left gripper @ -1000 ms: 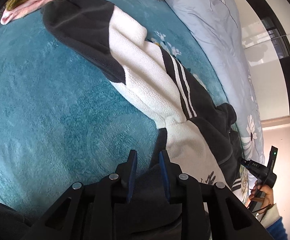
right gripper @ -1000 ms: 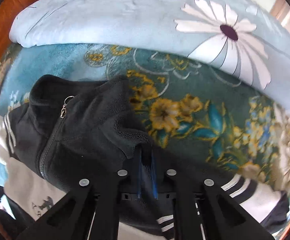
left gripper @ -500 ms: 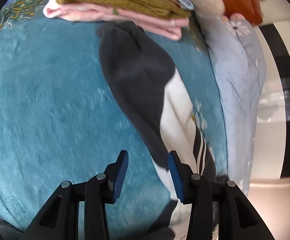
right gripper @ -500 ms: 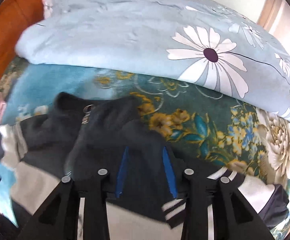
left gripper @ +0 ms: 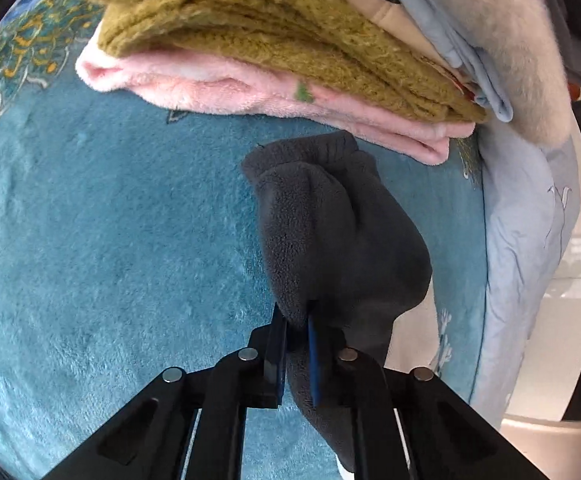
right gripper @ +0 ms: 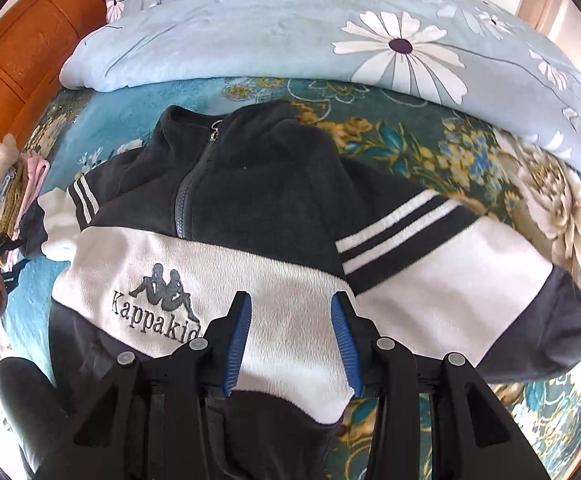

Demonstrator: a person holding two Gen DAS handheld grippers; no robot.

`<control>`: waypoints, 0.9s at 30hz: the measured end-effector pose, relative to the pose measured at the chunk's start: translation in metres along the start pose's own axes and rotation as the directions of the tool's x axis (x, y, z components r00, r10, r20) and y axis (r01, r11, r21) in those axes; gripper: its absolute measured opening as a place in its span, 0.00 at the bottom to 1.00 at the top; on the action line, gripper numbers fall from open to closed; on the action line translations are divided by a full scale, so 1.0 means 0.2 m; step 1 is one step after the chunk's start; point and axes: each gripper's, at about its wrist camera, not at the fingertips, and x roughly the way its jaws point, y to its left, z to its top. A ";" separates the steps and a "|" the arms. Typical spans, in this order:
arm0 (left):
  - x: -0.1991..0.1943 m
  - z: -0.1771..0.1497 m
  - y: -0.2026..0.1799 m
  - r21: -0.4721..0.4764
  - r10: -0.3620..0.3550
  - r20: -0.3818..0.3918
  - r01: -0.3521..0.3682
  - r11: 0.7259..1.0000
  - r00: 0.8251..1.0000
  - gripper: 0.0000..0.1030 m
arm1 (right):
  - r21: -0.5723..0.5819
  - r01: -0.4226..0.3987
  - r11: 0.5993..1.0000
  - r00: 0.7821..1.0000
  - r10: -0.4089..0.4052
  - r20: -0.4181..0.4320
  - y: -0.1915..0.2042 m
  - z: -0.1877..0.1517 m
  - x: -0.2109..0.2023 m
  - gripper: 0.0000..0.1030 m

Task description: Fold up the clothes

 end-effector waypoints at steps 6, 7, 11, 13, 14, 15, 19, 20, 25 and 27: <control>-0.25 -0.10 -0.33 0.263 -0.118 0.115 0.084 0.961 0.986 0.08 | 0.001 -0.031 1.000 0.999 0.031 -0.005 0.05 0.01 0.02 0.41; -0.31 -0.14 -0.42 0.322 -0.162 0.128 0.114 0.940 0.978 0.08 | 0.000 -0.037 0.999 0.999 0.037 -0.005 0.06 0.01 0.03 0.41; -0.57 -0.41 -0.81 0.558 -0.344 0.115 0.226 0.798 0.932 0.08 | 0.000 -0.065 0.998 0.998 0.065 -0.005 0.12 0.01 0.06 0.41; -0.61 -0.58 -1.02 0.653 -0.405 0.066 0.267 0.708 0.912 0.08 | -0.002 -0.075 0.997 0.997 0.075 -0.003 0.14 0.01 0.07 0.41; -0.62 -0.67 -1.12 0.696 -0.432 0.039 0.286 0.658 0.901 0.08 | -0.001 -0.076 0.997 0.997 0.076 -0.002 0.14 0.00 0.07 0.41; -0.63 -0.75 -1.18 0.724 -0.445 0.006 0.303 0.620 0.895 0.08 | 0.000 -0.077 0.997 0.997 0.077 0.000 0.14 0.00 0.07 0.41; -0.45 -1.15 -1.33 0.775 -0.383 -0.173 0.366 0.515 0.907 0.08 | 0.055 -0.080 0.995 0.997 0.080 0.006 0.09 -0.01 0.07 0.41; -0.37 -1.24 -1.34 0.781 -0.336 -0.214 0.367 0.505 0.917 0.08 | 0.075 -0.084 0.994 0.996 0.084 0.006 0.07 -0.02 0.07 0.41; -0.04 -1.63 -1.28 0.787 -0.101 -0.340 0.341 0.514 0.935 0.08 | 0.140 -0.095 0.986 0.995 0.095 0.013 -0.02 -0.04 0.06 0.41; 0.00 -1.74 -1.24 0.788 -0.046 -0.360 0.330 0.521 0.932 0.08 | 0.151 -0.093 0.984 0.996 0.094 0.005 -0.05 -0.07 0.06 0.41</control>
